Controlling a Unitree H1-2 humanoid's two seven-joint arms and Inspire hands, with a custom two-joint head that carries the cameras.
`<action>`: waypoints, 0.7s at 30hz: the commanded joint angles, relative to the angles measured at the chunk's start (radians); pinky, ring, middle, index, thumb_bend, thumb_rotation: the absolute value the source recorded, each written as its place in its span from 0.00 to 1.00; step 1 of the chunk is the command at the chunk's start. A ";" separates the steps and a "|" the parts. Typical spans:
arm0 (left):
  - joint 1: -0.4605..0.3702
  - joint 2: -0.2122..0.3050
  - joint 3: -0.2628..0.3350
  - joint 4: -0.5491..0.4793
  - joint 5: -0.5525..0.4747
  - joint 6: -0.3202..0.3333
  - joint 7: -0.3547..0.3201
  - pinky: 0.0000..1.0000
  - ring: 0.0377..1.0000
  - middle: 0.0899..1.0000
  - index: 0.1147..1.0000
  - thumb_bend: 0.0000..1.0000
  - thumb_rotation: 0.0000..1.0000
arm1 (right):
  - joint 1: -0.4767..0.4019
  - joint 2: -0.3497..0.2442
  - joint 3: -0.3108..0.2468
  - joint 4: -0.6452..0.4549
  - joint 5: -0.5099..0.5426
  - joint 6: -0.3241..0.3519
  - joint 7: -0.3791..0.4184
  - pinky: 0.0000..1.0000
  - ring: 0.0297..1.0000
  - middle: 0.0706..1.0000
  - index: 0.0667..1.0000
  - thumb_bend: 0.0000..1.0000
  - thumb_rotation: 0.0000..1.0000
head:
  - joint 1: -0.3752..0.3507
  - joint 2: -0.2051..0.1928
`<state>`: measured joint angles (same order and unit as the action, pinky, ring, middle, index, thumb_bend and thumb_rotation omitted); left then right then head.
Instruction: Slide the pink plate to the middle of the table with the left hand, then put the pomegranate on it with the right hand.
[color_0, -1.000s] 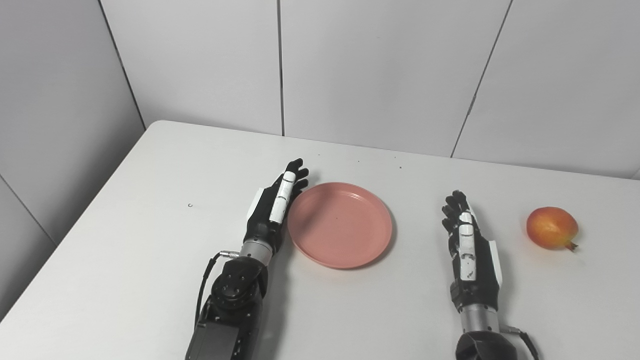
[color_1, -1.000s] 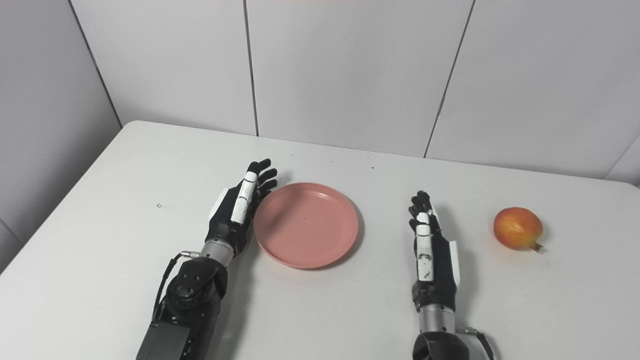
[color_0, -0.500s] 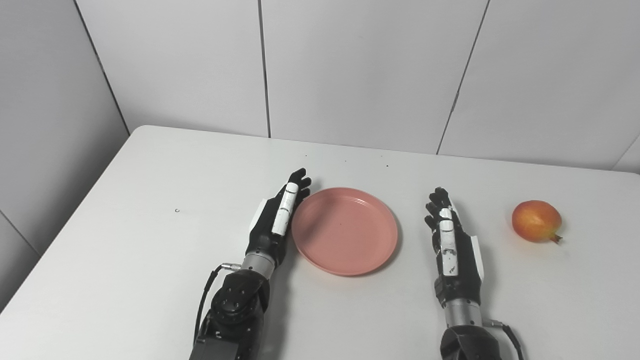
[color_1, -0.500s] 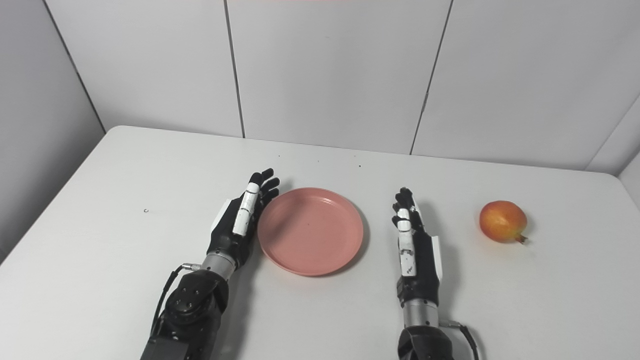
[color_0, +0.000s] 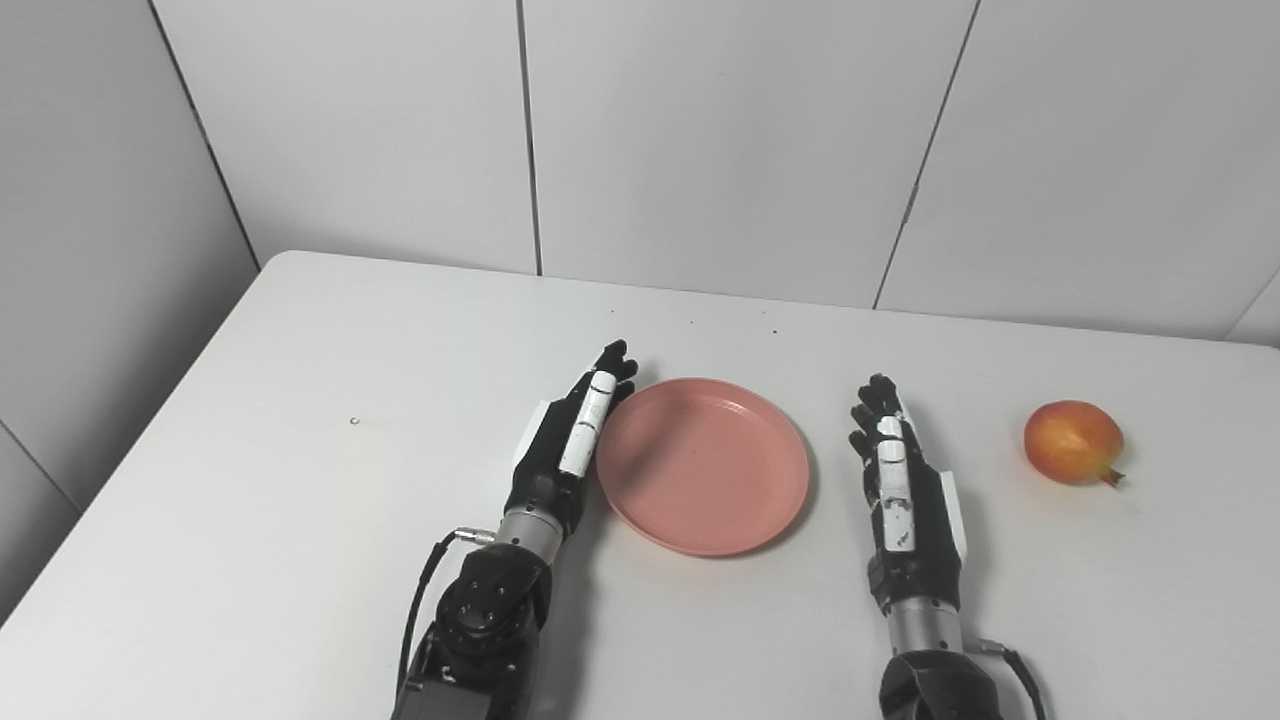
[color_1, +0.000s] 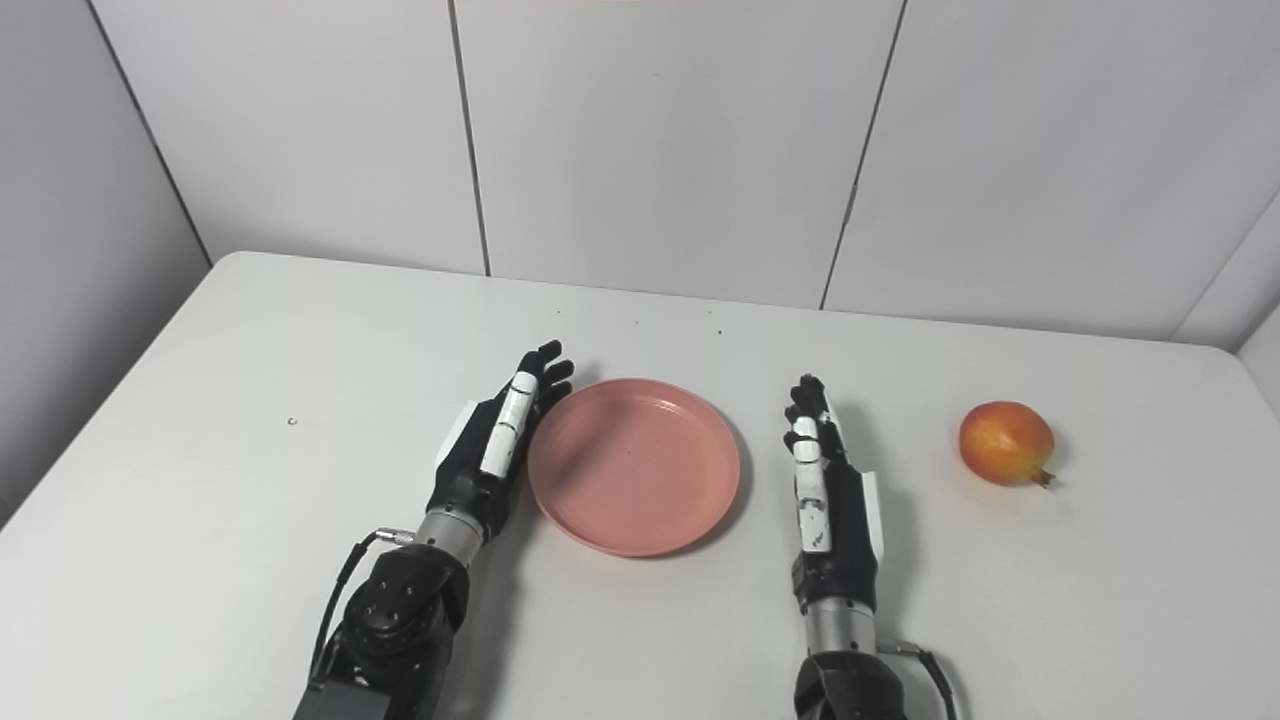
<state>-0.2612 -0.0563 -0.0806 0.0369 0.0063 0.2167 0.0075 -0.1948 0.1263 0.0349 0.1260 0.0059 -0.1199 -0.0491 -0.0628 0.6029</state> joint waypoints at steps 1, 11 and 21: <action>-0.016 -0.019 -0.014 -0.018 0.020 -0.042 0.006 0.97 0.93 0.92 0.90 0.63 1.00 | -0.028 0.010 0.004 -0.018 -0.010 -0.033 -0.007 0.95 0.94 0.94 0.92 0.56 0.95 | -0.008 -0.002; 0.004 -0.031 -0.038 -0.008 0.053 -0.110 0.003 0.97 0.94 0.93 0.91 0.60 1.00 | -0.025 0.024 0.007 -0.020 -0.020 -0.033 -0.018 0.97 0.95 0.94 0.93 0.56 0.97 | -0.034 0.000; 0.018 -0.035 -0.044 0.019 0.046 -0.168 -0.008 0.94 0.93 0.93 0.91 0.59 1.00 | -0.029 0.036 0.003 -0.012 -0.027 -0.037 -0.025 0.95 0.94 0.93 0.92 0.57 0.96 | -0.036 0.001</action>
<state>-0.2298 -0.0803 -0.1140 0.0676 0.0495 0.0979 0.0071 -0.1941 0.1527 0.0358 0.1306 -0.0196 -0.1200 -0.0722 -0.0997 0.6044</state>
